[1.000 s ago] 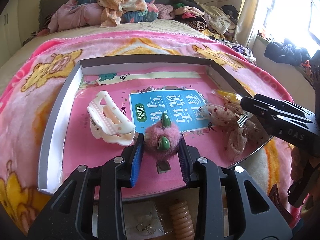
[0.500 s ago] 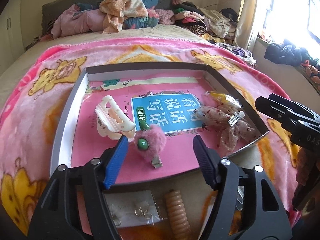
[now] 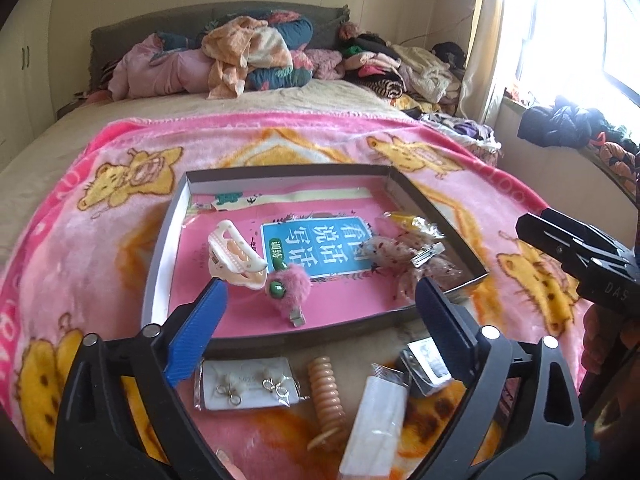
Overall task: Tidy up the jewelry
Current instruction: 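Withdraw both tools from the box toward the items on the blanket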
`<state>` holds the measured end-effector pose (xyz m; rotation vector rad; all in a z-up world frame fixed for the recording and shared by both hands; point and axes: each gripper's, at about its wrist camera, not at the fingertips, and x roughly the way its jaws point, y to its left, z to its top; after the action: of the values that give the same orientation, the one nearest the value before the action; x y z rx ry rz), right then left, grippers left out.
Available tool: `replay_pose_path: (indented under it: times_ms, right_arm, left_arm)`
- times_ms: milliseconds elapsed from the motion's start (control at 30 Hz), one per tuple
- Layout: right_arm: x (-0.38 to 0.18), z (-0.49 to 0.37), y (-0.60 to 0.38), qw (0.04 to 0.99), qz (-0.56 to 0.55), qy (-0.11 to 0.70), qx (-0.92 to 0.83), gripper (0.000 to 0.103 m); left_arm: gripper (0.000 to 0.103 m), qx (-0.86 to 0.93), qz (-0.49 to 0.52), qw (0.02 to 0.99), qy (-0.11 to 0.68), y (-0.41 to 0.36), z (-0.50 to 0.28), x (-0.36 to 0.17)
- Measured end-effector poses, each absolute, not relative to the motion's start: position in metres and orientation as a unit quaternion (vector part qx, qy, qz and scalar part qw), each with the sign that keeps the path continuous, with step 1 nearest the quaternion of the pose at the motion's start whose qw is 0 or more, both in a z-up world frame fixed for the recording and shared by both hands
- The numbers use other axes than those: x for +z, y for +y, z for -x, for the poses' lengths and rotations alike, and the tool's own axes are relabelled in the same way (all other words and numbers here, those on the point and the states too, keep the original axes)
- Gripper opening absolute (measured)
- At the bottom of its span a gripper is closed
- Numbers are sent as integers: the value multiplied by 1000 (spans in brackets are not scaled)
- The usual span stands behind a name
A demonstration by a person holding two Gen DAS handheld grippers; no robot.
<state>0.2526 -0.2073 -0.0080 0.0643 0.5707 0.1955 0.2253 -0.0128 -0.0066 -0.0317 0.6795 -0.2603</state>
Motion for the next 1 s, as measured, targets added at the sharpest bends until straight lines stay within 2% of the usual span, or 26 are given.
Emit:
replay_pose_path:
  times_ms: [167,1000]
  right_arm:
    - [0,-236,-210,957,-31,270,99,90]
    - [10,-167,-201,960,-18,251,122,90]
  left_arm:
    - [90,-128,16,938,322,-13,-213,2]
    - [90,-130,20,940,315,-4,-160,4]
